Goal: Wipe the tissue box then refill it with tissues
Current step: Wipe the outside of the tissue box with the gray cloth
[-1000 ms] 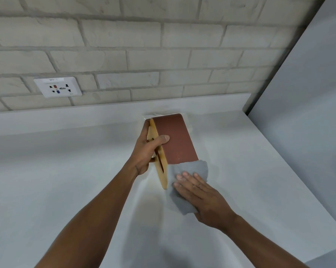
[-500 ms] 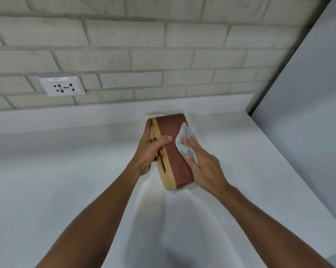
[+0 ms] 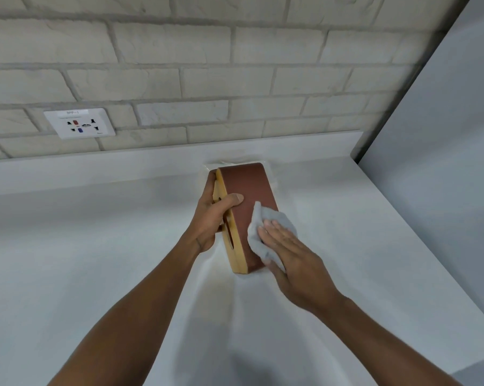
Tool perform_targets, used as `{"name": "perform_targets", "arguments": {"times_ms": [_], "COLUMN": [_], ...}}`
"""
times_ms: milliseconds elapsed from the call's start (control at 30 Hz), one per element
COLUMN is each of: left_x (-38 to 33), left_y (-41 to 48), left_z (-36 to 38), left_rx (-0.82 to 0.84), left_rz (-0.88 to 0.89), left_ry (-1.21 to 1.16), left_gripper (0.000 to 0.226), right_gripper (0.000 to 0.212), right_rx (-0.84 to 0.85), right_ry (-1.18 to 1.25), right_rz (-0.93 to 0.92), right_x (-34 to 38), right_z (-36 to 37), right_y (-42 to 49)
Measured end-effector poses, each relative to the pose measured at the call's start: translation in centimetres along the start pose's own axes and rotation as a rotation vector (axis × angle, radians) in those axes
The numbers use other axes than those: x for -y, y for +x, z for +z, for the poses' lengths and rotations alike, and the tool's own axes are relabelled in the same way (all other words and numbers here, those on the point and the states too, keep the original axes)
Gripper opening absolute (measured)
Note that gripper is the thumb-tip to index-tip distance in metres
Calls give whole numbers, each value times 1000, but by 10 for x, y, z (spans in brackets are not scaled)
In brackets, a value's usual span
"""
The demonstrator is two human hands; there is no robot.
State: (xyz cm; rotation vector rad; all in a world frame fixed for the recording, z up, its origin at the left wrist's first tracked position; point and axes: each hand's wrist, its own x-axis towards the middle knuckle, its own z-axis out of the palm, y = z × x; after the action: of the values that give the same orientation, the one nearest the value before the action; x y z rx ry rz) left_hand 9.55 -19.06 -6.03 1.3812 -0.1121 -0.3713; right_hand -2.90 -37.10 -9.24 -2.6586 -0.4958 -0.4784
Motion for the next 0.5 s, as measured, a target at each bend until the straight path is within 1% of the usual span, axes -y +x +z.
{"name": "perform_targets", "arguments": {"times_ms": [100, 233, 300, 367, 400, 467, 500], "left_x": [1, 1, 1, 1, 1, -1, -2], "left_y": [-3, -8, -11, -13, -13, -12, -11], "left_z": [1, 0, 1, 4, 6, 9, 9], "left_rx": [20, 49, 53, 42, 34, -14, -45], "left_rz": [18, 56, 80, 90, 85, 21, -22], "left_ry": [13, -3, -5, 1, -2, -50, -71], "left_gripper": [63, 58, 60, 59, 54, 30, 23], "right_gripper": [48, 53, 54, 54, 53, 49, 48], "right_rx": [-65, -54, -66, -105, -126, -135, -127], "right_ry": [38, 62, 83, 41, 11, -40, -57], "right_rz": [76, 142, 169, 149, 114, 21, -12], "right_x": [2, -6, -8, -4, -1, 2, 0], "right_z": [-3, -12, -11, -5, -1, 5, 6], "right_y": [40, 86, 87, 73, 62, 41, 35]}}
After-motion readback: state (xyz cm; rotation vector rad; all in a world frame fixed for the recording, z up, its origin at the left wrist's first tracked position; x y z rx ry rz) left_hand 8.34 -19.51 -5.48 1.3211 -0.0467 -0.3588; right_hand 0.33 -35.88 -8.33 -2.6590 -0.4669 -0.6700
